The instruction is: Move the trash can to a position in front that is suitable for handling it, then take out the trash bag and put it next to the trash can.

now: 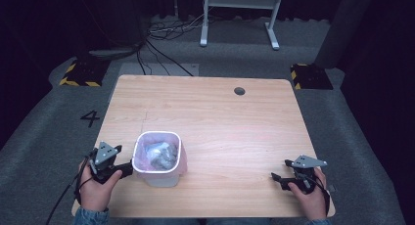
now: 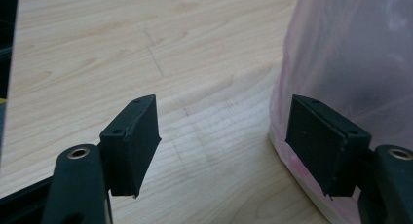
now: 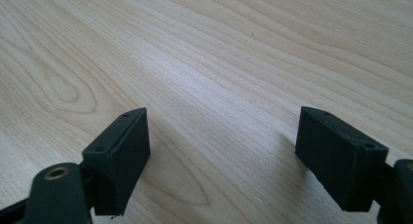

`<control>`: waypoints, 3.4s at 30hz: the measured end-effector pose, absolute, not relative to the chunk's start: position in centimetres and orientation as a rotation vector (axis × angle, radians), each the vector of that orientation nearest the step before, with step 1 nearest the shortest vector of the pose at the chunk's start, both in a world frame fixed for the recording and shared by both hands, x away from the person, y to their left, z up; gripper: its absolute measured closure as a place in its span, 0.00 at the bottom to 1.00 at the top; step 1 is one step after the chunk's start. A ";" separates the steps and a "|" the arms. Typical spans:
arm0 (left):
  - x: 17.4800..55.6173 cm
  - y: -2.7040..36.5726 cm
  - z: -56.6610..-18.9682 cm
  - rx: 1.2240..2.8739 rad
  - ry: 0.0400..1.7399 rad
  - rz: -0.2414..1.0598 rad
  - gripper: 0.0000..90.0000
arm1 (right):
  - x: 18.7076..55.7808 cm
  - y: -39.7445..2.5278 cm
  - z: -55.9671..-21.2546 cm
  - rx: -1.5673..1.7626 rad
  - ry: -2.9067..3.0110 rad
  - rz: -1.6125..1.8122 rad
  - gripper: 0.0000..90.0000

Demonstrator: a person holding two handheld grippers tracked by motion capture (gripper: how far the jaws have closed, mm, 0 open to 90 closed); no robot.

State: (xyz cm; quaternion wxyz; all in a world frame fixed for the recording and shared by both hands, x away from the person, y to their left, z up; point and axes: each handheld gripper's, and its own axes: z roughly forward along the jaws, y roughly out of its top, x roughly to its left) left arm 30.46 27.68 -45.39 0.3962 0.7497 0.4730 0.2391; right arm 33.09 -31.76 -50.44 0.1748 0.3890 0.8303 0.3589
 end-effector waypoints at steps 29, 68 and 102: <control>30.7 18.7 -45.6 2.066 1.028 0.423 0.38 | 31.7 -30.9 -50.2 1.162 2.327 1.027 0.27; 29.5 15.5 -45.6 2.063 0.925 0.402 0.28 | 29.4 -28.6 -47.6 1.019 2.359 1.123 0.27; 25.7 12.1 -46.0 2.155 0.593 0.279 0.94 | 28.7 -20.9 -45.9 0.548 2.489 1.463 0.84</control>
